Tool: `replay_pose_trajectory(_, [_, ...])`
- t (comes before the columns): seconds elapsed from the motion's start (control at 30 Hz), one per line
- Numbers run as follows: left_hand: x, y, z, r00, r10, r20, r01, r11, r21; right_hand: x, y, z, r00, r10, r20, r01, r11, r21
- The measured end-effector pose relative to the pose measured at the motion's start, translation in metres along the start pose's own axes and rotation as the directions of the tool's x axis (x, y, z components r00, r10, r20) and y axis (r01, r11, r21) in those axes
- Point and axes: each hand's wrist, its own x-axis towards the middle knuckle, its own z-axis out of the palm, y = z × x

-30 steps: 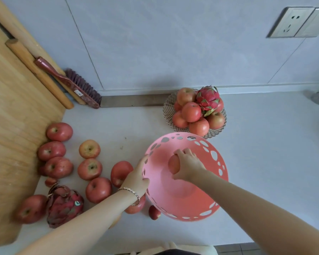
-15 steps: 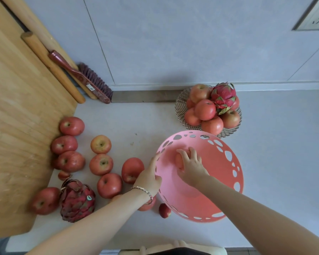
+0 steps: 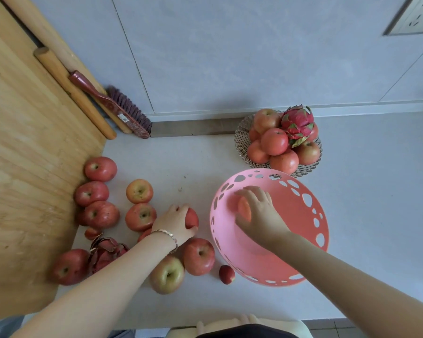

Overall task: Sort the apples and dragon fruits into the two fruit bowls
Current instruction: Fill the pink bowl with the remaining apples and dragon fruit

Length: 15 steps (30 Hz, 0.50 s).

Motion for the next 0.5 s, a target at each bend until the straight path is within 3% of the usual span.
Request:
replay_pose_trajectory(0.07, [0.007,0.004,0.001,0.997,-0.033,0.072,0.035,0.999,-0.029,-0.003,-0.007,0.005,0.996,-0.093,0.001,0.093,0.996,-0.017])
replay_pose_trajectory(0.13, [0.009,0.005,0.001,0.997,-0.057,0.057,0.063,0.993,-0.103,-0.007,-0.017,0.010,0.984,-0.174,0.023,0.175,0.984,-0.043])
replay_pose_trajectory(0.23, [0.001,0.002,-0.011,0.980,-0.113,-0.165,0.064,0.959,-0.276,-0.013,-0.039,0.024,0.935,-0.316,0.161,0.341,0.926,-0.162])
replay_pose_trajectory(0.33, [-0.014,-0.003,-0.036,0.912,-0.215,-0.349,0.024,0.879,-0.477,-0.010,-0.058,0.049,0.855,-0.273,0.442,0.475,0.754,-0.453])
replay_pose_trajectory(0.4, [-0.025,-0.006,-0.051,0.904,-0.241,-0.353,0.004,0.831,-0.556,-0.004,-0.068,0.066,0.805,-0.166,0.569,0.533,0.622,-0.574])
replay_pose_trajectory(0.5, [-0.038,-0.008,-0.061,0.907,-0.277,-0.318,0.004,0.759,-0.651,0.004,-0.073,0.086,0.776,-0.065,0.628,0.571,0.494,-0.655])
